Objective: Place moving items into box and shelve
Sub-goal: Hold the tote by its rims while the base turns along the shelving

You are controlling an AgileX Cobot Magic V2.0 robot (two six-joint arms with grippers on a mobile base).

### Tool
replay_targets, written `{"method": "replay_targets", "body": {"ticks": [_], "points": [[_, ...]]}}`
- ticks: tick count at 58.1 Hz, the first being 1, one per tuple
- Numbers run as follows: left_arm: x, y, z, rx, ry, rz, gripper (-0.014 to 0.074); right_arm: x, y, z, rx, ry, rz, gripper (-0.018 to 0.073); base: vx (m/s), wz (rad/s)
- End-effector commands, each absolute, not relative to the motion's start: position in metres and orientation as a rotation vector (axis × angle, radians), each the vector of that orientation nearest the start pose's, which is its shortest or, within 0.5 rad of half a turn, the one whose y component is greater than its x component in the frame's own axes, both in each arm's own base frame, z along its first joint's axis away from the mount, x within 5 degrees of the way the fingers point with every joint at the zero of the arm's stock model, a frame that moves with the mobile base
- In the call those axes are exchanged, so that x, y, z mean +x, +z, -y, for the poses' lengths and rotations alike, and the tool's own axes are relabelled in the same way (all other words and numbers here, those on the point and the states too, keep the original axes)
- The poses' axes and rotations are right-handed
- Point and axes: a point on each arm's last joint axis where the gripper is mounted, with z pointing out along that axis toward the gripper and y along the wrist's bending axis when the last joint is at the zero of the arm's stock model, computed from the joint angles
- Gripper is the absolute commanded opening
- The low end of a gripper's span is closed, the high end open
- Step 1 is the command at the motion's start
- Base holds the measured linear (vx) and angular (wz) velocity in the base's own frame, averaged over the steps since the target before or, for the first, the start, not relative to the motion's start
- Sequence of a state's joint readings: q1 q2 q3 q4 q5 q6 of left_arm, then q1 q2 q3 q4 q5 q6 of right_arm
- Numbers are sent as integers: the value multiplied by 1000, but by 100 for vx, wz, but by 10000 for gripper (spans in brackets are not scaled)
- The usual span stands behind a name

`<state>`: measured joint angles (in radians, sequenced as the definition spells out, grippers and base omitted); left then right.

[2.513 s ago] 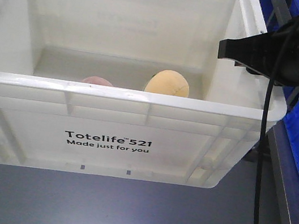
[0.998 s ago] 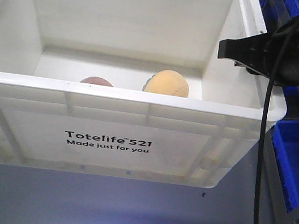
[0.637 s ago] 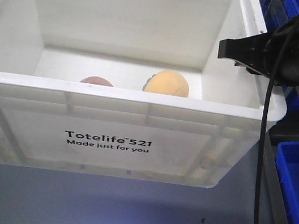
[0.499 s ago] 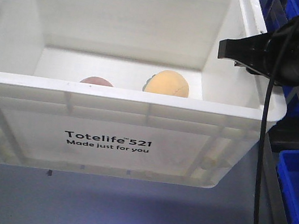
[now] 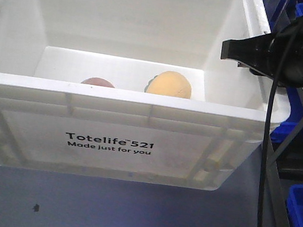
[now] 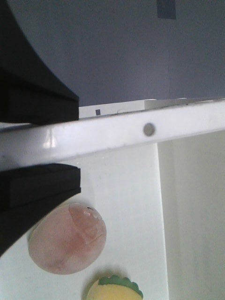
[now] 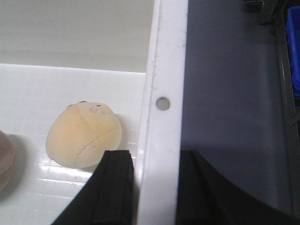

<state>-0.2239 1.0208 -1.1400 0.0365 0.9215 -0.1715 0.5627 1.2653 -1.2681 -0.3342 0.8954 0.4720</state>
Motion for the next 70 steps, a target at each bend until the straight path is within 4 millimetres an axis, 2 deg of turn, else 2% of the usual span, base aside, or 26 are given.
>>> {"method": "replay_targets", "body": {"ticks": [1,70], "points": [[188,427,41,109,-168,-2066,140,234,418,-116,-258,123,-2097,113,33,-2],[188,427,41,109,-168,-2066,140,234,418,-116,-258,123,-2097,113,29,-3]]}}
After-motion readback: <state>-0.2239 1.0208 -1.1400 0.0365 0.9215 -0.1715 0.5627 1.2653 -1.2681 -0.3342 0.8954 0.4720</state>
